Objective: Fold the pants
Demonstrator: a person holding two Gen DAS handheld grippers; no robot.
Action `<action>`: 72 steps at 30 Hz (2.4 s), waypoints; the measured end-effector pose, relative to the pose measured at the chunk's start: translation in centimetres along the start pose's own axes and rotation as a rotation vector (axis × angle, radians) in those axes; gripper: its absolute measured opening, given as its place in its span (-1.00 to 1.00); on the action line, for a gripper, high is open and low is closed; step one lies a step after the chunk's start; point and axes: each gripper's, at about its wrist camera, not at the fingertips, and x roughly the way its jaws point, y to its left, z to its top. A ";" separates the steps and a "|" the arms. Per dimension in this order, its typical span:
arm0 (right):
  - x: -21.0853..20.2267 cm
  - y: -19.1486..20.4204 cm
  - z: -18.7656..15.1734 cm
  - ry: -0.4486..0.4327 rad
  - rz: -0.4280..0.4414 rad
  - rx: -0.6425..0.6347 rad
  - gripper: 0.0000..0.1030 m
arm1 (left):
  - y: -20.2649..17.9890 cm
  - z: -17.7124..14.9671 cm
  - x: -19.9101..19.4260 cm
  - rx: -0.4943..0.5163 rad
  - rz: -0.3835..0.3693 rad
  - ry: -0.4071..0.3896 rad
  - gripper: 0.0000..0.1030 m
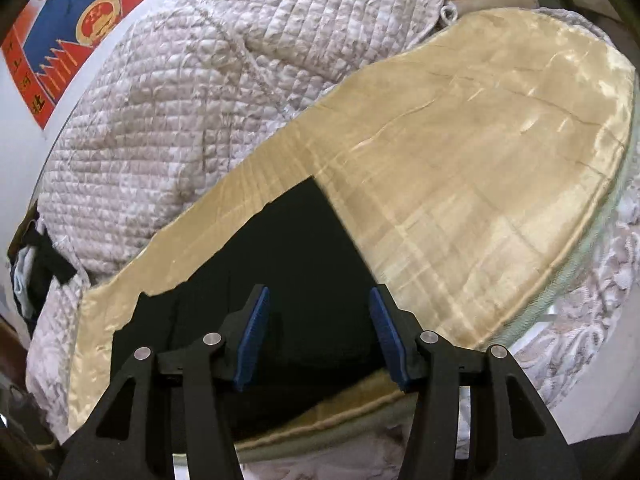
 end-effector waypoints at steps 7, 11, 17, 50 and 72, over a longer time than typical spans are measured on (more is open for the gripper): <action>0.9 -2.4 -1.3 0.076 0.005 0.137 0.02 | 0.0 -0.1 0.0 -0.001 0.000 -0.001 -0.30; 0.6 -2.4 -2.7 0.104 0.047 0.194 0.02 | 0.0 -0.1 0.0 -0.003 -0.001 -0.002 -0.30; 1.6 -2.1 -2.6 0.102 0.117 0.223 0.05 | 0.0 -0.2 0.0 -0.003 0.000 -0.002 -0.29; 4.2 23.2 -7.3 0.261 0.383 -0.424 -0.58 | 7.9 0.1 -1.7 -0.237 0.131 -0.023 -0.29; 5.6 28.3 -15.2 0.334 0.376 -0.649 -0.57 | 10.4 -0.4 -3.1 -0.313 0.143 -0.057 -0.29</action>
